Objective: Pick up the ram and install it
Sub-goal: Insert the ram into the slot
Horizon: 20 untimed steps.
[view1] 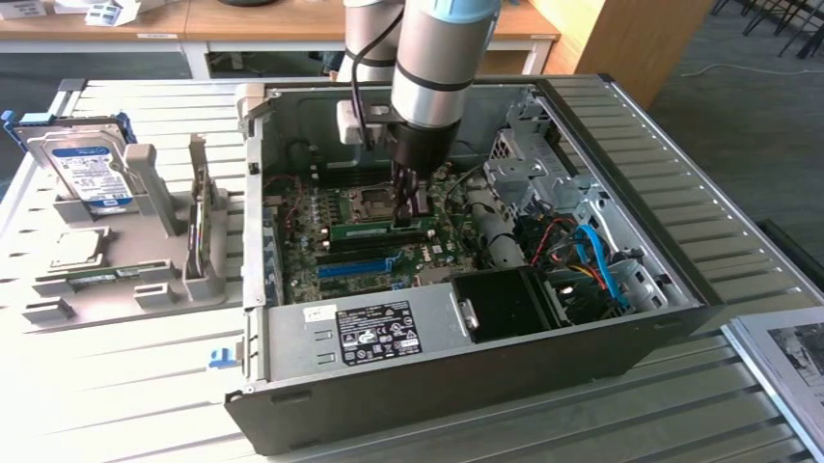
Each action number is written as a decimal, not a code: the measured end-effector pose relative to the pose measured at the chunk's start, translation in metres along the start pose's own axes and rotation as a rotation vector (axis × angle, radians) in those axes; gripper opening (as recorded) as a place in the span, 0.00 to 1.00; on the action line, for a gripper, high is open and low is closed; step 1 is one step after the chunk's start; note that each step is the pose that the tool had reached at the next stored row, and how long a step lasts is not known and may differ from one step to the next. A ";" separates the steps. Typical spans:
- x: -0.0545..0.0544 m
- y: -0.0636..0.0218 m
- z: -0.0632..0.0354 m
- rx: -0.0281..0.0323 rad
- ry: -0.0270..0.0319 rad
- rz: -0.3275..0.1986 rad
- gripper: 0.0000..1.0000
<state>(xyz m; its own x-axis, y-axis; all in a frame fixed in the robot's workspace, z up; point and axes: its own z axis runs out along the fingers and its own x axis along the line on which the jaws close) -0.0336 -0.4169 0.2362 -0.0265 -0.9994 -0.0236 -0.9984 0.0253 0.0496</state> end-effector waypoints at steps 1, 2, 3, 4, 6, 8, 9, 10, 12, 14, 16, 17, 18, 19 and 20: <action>0.000 0.0000 0.0003 -0.0001 0.0001 0.000 0.12; 0.000 0.0000 0.0006 0.0000 0.0001 0.000 0.12; 0.000 0.0000 0.0009 -0.0001 0.0001 0.000 0.12; 0.000 -0.0001 0.0011 0.0000 0.0001 0.000 0.12; 0.000 -0.0001 0.0016 0.0000 0.0001 0.000 0.12; 0.000 -0.0001 0.0018 0.0000 0.0002 0.000 0.12; 0.000 -0.0001 0.0018 -0.0001 0.0002 0.000 0.12; 0.000 -0.0001 0.0019 0.0000 0.0001 0.000 0.12; 0.000 -0.0001 0.0019 0.0000 0.0000 0.000 0.12; 0.000 -0.0001 0.0020 0.0001 -0.0001 0.000 0.12; 0.000 -0.0001 0.0022 0.0001 -0.0003 0.000 0.12; 0.000 -0.0001 0.0021 0.0001 -0.0002 0.000 0.12; 0.000 -0.0001 0.0021 0.0001 -0.0001 0.000 0.12; 0.000 -0.0001 0.0021 0.0000 -0.0001 0.000 0.12; 0.000 -0.0001 0.0021 0.0000 0.0000 0.000 0.12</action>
<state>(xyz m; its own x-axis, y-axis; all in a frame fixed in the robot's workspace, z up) -0.0336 -0.4165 0.2341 -0.0265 -0.9994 -0.0236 -0.9984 0.0253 0.0496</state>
